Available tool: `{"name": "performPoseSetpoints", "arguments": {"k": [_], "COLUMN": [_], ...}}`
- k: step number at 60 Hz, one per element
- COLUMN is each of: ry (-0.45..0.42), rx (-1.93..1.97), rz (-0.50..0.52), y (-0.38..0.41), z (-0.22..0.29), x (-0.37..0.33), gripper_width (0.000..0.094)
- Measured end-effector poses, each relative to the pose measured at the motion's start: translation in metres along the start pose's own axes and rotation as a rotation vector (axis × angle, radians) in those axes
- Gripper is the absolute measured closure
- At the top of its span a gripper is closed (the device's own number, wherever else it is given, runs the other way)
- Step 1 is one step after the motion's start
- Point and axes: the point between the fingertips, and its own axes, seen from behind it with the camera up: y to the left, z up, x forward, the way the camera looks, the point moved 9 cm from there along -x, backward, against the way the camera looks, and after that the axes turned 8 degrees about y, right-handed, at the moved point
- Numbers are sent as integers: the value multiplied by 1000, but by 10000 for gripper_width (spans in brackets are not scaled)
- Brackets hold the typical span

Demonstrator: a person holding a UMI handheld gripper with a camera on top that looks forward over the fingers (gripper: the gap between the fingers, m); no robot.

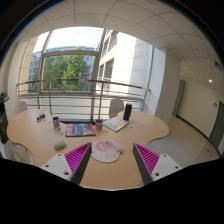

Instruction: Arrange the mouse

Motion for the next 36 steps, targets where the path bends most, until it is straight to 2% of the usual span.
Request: {"name": "performPoseSetpoints", "arguments": {"k": [7,18,28,36], "ry": [39,144,269,285], "rx": [3,10,6,-52], "rz": [-29,-41,88,204], "y": [2,55,135,207], "z": [-20,-100,-163,-173], "x": [1,9,41,80], "gripper_width": [88,92,89,87]}}
